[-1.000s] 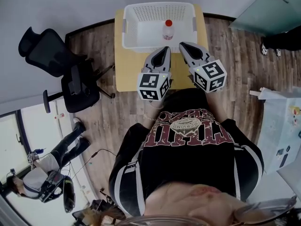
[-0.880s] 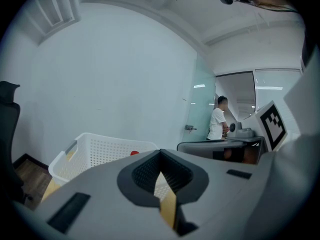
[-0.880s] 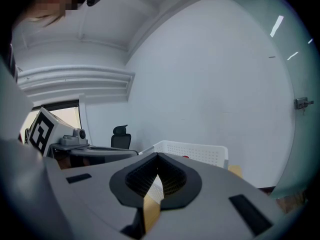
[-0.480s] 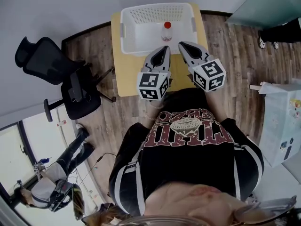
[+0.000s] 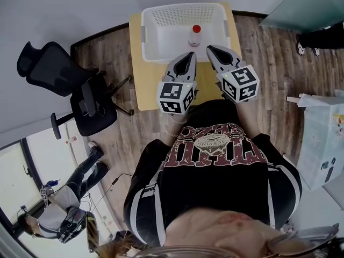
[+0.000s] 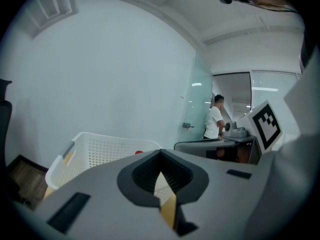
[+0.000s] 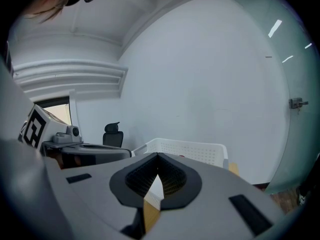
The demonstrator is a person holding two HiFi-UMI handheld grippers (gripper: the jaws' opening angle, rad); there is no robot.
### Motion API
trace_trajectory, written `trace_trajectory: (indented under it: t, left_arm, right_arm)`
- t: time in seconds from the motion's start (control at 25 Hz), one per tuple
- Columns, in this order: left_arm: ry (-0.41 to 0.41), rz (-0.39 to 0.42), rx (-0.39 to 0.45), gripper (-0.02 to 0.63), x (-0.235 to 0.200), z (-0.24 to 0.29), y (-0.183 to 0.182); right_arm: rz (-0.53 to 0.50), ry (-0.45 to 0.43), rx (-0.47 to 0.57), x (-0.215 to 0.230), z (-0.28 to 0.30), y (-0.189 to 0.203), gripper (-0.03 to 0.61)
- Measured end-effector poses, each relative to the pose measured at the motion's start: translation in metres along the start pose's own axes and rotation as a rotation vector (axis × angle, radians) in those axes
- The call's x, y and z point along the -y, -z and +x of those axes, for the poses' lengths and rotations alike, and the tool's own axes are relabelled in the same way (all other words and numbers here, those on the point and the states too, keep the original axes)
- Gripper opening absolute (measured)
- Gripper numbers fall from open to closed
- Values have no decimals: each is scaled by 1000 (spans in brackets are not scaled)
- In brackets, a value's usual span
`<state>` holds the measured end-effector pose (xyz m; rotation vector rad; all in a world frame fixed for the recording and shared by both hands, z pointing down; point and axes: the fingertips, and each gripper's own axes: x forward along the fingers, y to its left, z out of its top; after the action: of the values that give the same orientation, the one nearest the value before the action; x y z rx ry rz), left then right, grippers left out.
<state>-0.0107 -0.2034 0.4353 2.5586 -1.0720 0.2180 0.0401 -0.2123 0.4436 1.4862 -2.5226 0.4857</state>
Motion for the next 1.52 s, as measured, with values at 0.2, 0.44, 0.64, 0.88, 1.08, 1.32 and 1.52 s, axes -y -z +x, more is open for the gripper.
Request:
trace_trajectory:
  t: [0.2,0.44,0.64,0.88,1.08,1.32,1.52]
  left_arm:
    - [-7,-2,0,48,-8,-5,0]
    - [-32,-13,-1,48,-21,-11,1]
    - [-57,-23,5,48,-34,-20,3]
    - [-74,-31,7,48,-40,-26,4]
    - [-79,-30,3,48,-40,-29,8]
    - [-82,-39,-4,48,-55,-34,8]
    - [-94,-45,-5,48,-65,-36,8]
  right_arm:
    - [-8,14,-18,5,12,1,18]
    - [-27,21,-48,11,30,4,17]
    - [-50,33,-79,14,44,8,17]
    - [-80,75,-121,25,56,8,18]
    - [-112,102,-149,38,64,10,18]
    - [-113,91,-187,39,89,12,20]
    - [-115,97,-212,42,100,18,20]
